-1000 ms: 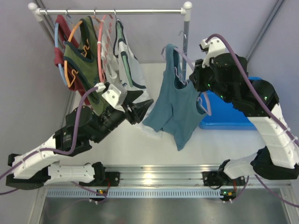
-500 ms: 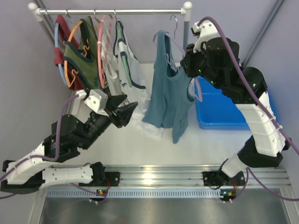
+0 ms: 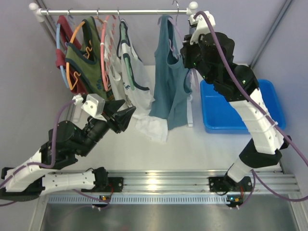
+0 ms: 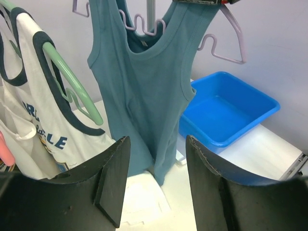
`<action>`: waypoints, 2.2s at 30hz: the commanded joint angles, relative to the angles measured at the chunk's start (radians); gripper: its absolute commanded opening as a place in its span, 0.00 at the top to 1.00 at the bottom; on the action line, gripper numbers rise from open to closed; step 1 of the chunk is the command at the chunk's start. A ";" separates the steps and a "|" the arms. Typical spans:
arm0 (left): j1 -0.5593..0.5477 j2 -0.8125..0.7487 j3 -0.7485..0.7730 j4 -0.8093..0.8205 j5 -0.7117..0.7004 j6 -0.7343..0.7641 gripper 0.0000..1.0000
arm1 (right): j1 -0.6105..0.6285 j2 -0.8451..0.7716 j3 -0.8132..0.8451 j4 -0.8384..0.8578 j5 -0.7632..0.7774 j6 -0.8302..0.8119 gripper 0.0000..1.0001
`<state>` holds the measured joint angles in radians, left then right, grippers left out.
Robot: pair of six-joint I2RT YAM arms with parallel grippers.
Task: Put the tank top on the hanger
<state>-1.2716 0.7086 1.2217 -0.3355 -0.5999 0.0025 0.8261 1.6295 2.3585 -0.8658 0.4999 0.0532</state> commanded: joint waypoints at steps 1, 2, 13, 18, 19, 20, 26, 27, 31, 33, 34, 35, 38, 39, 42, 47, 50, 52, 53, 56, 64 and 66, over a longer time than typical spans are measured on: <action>-0.005 -0.001 -0.005 -0.005 -0.009 0.001 0.46 | -0.015 0.016 0.047 0.208 0.049 -0.032 1.00; -0.005 0.002 -0.005 -0.005 -0.009 0.001 0.46 | -0.015 0.024 0.045 0.217 0.051 -0.030 1.00; -0.005 -0.009 0.010 -0.023 -0.011 -0.001 0.46 | -0.016 0.115 0.032 0.290 0.089 -0.003 1.00; -0.005 -0.012 0.013 -0.034 -0.011 -0.001 0.46 | -0.016 0.124 0.002 0.301 0.092 0.007 1.00; -0.003 -0.012 0.013 -0.036 -0.011 -0.001 0.46 | -0.018 0.124 -0.001 0.303 0.092 0.013 1.00; -0.005 -0.014 0.013 -0.036 -0.011 -0.001 0.46 | -0.018 0.124 -0.004 0.303 0.092 0.014 1.00; -0.005 -0.020 0.012 -0.042 -0.011 -0.033 0.46 | -0.018 0.118 -0.031 0.306 0.088 0.025 1.00; -0.005 -0.020 0.012 -0.043 -0.011 -0.033 0.46 | -0.018 0.115 -0.041 0.306 0.089 0.025 1.00; -0.005 -0.020 0.013 -0.043 -0.011 -0.036 0.46 | -0.018 0.105 -0.059 0.310 0.088 0.027 1.00; -0.003 -0.020 0.012 -0.043 -0.009 -0.036 0.46 | -0.018 0.098 -0.073 0.315 0.089 0.028 1.00; -0.003 -0.020 0.012 -0.042 -0.009 -0.038 0.46 | -0.018 0.096 -0.079 0.321 0.088 0.027 1.00; -0.003 -0.017 0.013 -0.040 -0.008 -0.038 0.46 | -0.016 0.090 -0.085 0.323 0.089 0.027 1.00; -0.005 -0.014 0.012 -0.042 -0.003 -0.042 0.46 | -0.018 0.086 -0.096 0.327 0.086 0.030 0.97; -0.005 -0.014 0.013 -0.042 -0.001 -0.042 0.46 | -0.018 0.084 -0.097 0.327 0.085 0.030 0.96; -0.005 -0.011 0.013 -0.040 0.002 -0.044 0.46 | -0.018 0.076 -0.108 0.330 0.083 0.033 0.90; -0.005 -0.008 0.015 -0.037 0.005 -0.045 0.46 | -0.018 0.050 -0.139 0.343 0.081 0.039 0.76; -0.005 -0.004 0.018 -0.039 0.011 -0.047 0.46 | -0.018 0.035 -0.151 0.347 0.075 0.045 0.70; -0.003 -0.006 0.018 -0.037 0.009 -0.047 0.46 | -0.018 0.029 -0.165 0.352 0.072 0.048 0.66; -0.005 -0.005 0.018 -0.036 0.009 -0.047 0.46 | -0.018 0.018 -0.176 0.355 0.068 0.050 0.63; -0.005 -0.001 0.019 -0.037 0.006 -0.047 0.46 | -0.016 0.001 -0.192 0.366 0.057 0.059 0.54; -0.003 0.015 0.035 -0.037 0.002 -0.045 0.46 | -0.016 -0.057 -0.245 0.358 0.028 0.099 0.43; -0.003 0.019 0.032 -0.036 -0.001 -0.045 0.45 | -0.018 -0.100 -0.277 0.360 0.017 0.108 0.40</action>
<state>-1.2720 0.7151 1.2236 -0.3786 -0.5964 -0.0406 0.8204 1.6012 2.1002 -0.5446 0.5430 0.1337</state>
